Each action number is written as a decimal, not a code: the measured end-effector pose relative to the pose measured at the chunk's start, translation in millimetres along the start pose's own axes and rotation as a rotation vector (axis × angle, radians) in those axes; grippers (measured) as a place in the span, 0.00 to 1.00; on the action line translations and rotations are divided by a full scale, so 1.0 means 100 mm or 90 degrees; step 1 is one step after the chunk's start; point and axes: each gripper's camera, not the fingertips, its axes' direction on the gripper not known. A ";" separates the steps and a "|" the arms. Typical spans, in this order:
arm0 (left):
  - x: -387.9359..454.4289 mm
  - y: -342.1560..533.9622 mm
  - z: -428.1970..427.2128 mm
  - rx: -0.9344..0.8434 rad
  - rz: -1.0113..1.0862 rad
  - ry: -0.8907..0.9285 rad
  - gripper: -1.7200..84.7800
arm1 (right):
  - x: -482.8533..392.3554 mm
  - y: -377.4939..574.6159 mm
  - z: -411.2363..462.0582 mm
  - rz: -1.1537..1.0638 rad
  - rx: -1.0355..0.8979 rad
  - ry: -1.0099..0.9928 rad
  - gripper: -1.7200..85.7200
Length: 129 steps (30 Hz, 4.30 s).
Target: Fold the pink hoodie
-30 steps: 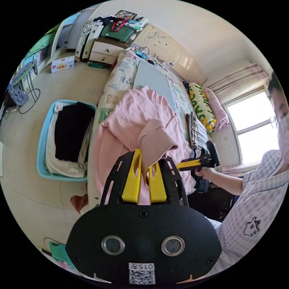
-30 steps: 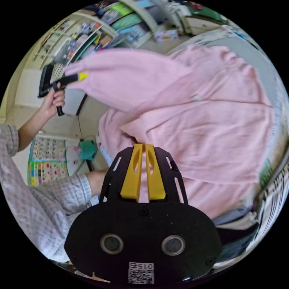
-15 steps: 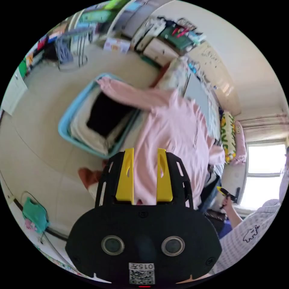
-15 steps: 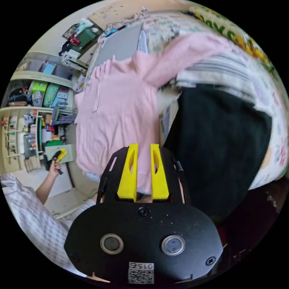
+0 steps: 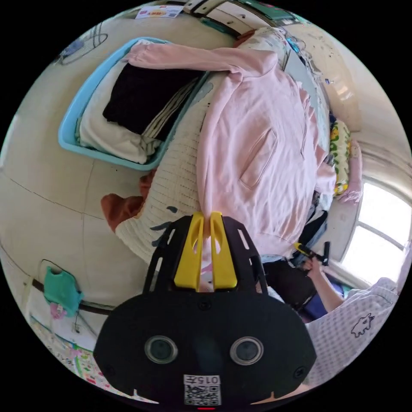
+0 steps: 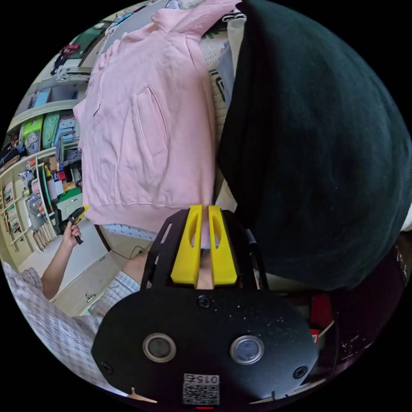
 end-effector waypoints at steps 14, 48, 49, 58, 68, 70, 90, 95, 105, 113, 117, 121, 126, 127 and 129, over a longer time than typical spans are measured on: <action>0.13 -0.23 0.10 -0.048 0.007 -0.129 0.04 | -0.31 0.23 0.28 -0.045 -0.055 0.106 0.01; 0.62 -0.85 0.28 0.026 -0.058 -0.211 0.05 | -1.32 0.98 0.98 0.014 0.013 0.171 0.03; 0.62 -0.89 0.28 0.016 -0.053 -0.204 0.05 | -1.30 0.96 1.00 0.023 0.006 0.157 0.03; 0.84 -1.16 0.38 -0.034 0.020 -0.254 0.04 | -1.33 1.07 1.26 0.059 0.055 0.124 0.03; 1.10 -1.40 0.55 -0.063 0.053 -0.310 0.04 | -1.26 0.72 1.53 -0.022 -0.055 0.069 0.02; 1.13 -1.45 0.57 -0.072 0.055 -0.314 0.04 | -1.23 0.67 1.57 -0.041 -0.063 0.049 0.02; 1.62 -1.86 1.03 -0.098 0.056 -0.406 0.03 | -1.47 0.47 2.16 -0.148 -0.018 0.100 0.02; 1.65 -1.95 1.13 -0.091 0.045 -0.389 0.03 | -1.44 0.30 2.33 -0.114 -0.029 0.104 0.03; 1.40 -1.98 1.22 -0.003 -0.042 -0.231 0.04 | -1.36 -0.08 2.68 -0.067 -0.068 0.138 0.03; 1.44 -2.21 1.46 -0.054 0.054 -0.217 0.04 | -1.06 -0.23 2.95 -0.010 -0.025 0.140 0.03; 1.29 -2.23 1.51 -0.037 0.040 -0.145 0.04 | -1.00 -0.39 3.11 -0.010 -0.041 0.179 0.03; 1.19 -2.26 1.53 -0.040 0.031 -0.054 0.04 | -0.68 -0.47 3.21 -0.023 -0.028 0.144 0.03; 1.21 -2.27 1.42 -0.040 0.008 0.007 0.04 | -0.36 -0.50 3.34 -0.087 -0.002 0.132 0.03; 1.30 -2.27 1.41 -0.037 0.013 -0.008 0.04 | -0.30 -0.48 3.38 -0.098 0.010 0.138 0.03; 1.46 -2.27 1.41 -0.048 0.028 -0.054 0.05 | -0.18 -0.48 3.42 -0.111 0.022 0.140 0.03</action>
